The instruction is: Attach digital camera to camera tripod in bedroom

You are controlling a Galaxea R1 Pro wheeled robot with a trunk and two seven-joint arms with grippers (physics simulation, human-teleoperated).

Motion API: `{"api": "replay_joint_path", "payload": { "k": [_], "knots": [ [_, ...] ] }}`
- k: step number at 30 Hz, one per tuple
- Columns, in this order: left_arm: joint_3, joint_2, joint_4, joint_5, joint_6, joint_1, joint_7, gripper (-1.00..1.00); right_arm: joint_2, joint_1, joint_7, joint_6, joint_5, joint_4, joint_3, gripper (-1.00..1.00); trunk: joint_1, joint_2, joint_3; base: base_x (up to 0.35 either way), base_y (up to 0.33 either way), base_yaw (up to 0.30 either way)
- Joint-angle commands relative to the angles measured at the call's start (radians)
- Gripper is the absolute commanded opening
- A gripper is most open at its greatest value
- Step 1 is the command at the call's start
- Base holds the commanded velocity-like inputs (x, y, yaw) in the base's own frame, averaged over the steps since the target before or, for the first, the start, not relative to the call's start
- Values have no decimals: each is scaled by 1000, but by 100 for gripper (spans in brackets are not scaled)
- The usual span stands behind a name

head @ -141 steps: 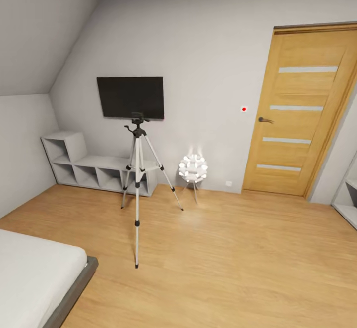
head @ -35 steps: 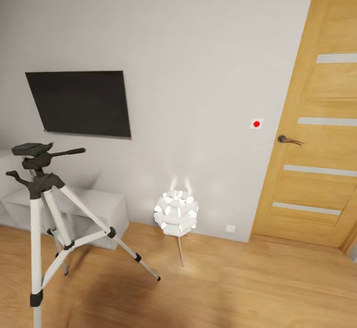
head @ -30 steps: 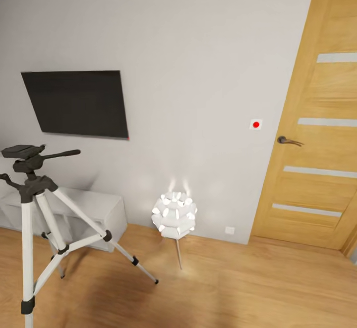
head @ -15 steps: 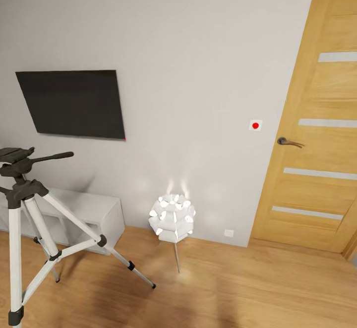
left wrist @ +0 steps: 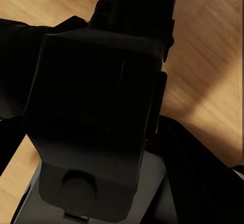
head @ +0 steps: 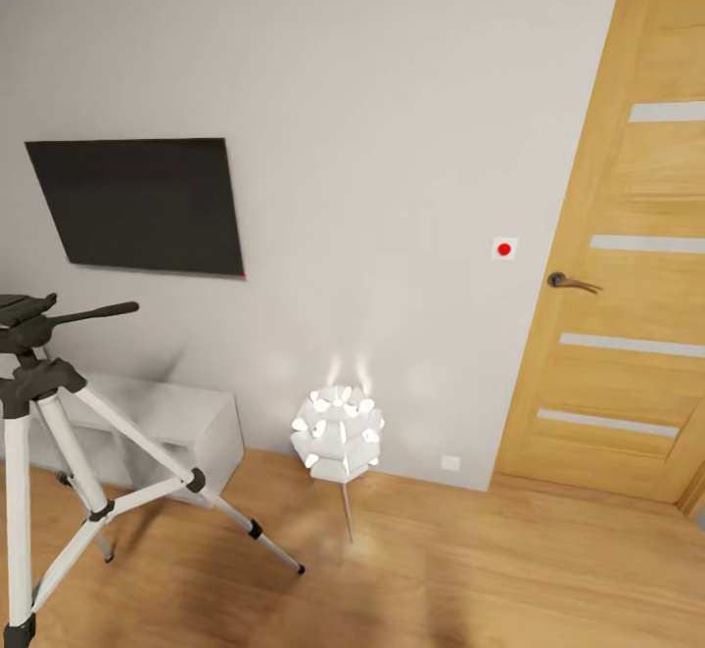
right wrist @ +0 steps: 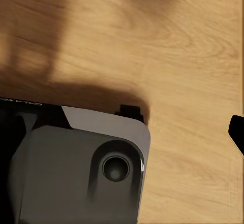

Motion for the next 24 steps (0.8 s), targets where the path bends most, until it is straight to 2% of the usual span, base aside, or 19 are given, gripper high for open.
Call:
{"api": "replay_joint_path", "payload": {
  "k": [1,11,24],
  "knots": [
    [-9,0,0,5,-2,-1,2,-100,0,-1,0,-6,10,3,1,100,0,-1,-1,186,-136,0],
    [-9,1,0,5,-3,-1,2,-100,0,-1,0,-6,10,3,1,100,0,-1,-1,212,-159,0],
    [-8,1,0,5,-3,-1,2,-100,0,-1,0,-6,10,3,1,100,0,-1,-1,47,-9,0]
  ]
}}
